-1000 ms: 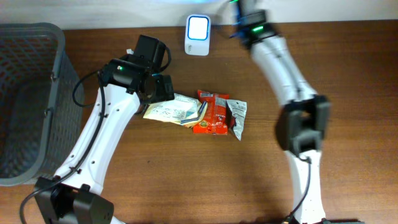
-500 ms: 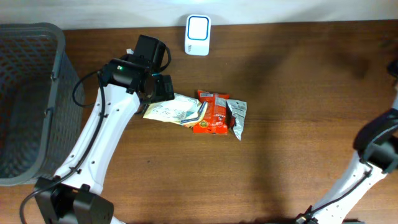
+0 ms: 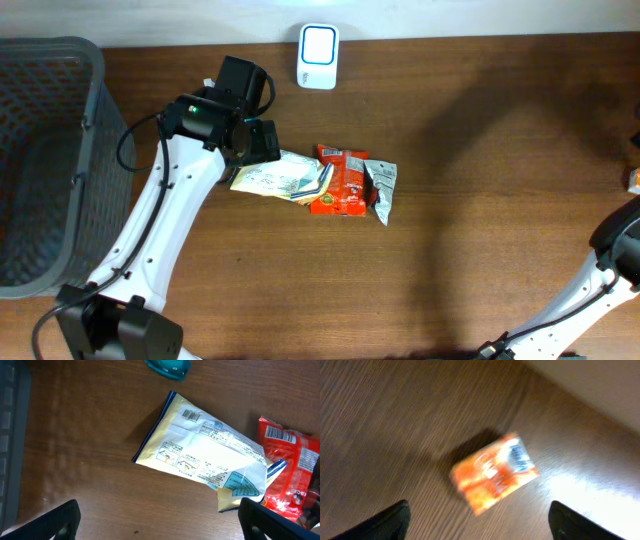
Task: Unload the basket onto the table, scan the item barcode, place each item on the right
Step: 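Swing the right arm right and drop the box at the table edge, then reach the right gripper to the grey package and grasp it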
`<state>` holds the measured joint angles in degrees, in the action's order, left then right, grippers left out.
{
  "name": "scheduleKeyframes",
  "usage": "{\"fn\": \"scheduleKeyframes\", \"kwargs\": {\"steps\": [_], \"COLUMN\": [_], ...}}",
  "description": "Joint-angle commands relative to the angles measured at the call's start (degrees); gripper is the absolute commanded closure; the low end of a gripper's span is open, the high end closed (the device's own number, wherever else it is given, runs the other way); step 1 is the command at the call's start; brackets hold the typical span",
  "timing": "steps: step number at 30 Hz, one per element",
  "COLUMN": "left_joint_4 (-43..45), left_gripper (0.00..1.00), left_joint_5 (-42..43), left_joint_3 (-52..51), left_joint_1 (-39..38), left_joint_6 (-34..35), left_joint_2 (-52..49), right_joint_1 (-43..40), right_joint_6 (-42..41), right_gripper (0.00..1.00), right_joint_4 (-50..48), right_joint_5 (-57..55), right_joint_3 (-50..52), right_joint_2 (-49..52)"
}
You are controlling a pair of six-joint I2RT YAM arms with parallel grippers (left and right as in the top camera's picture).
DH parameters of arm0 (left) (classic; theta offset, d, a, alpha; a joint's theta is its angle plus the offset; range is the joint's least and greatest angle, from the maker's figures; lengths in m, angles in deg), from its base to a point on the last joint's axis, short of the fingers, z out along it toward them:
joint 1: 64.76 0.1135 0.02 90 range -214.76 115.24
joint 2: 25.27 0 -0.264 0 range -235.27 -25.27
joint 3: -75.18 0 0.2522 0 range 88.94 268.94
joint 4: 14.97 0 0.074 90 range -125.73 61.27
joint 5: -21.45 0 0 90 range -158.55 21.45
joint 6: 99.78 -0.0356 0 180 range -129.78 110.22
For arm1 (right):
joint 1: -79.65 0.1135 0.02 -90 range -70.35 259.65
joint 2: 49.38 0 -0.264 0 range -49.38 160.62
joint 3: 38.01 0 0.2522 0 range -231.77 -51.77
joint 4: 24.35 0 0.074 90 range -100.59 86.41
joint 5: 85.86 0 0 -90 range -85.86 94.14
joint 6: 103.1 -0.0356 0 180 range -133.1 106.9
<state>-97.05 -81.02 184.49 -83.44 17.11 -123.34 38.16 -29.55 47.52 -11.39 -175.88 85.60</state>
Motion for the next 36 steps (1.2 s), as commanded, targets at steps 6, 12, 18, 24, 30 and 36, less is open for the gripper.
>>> {"fn": "scheduleKeyframes", "kwargs": {"steps": [6, 12, 18, 24, 30, 36], "left_joint_4": [-0.1, -0.1, -0.1, -0.1, -0.1, -0.1], "left_gripper": [0.01, 0.01, 0.01, 0.01, 0.01, 0.01], "left_joint_5": [-0.4, -0.4, -0.4, -0.4, -0.4, -0.4], "left_joint_3": [0.1, 0.1, 0.1, 0.1, 0.1, 0.1], "left_joint_1": [0.0, 0.0, 0.0, 0.0, 0.0, 0.0], "left_joint_6": [0.5, 0.5, 0.5, 0.5, 0.5, 0.5], "left_joint_2": [-0.1, -0.1, -0.1, -0.1, -0.1, -0.1], "right_joint_1": [3.6, 21.4, 39.6, 46.0, 53.2, 60.2], "right_joint_6": [15.8, 21.0, 20.5, 24.2, 18.3, 6.5], "right_gripper": [0.11, 0.11, 0.22, 0.31, 0.37, 0.37], "right_joint_4": [10.5, 15.2, 15.7, 27.5, 29.5, 27.7], "right_joint_5": [52.7, 54.0, 46.3, 44.7, 31.5, 14.9], "right_joint_3": [0.8, 9.5, 11.0, 11.0, 11.0, 11.0], "right_joint_2": [0.4, 0.4, 0.4, -3.2, -3.3, -3.3]}}
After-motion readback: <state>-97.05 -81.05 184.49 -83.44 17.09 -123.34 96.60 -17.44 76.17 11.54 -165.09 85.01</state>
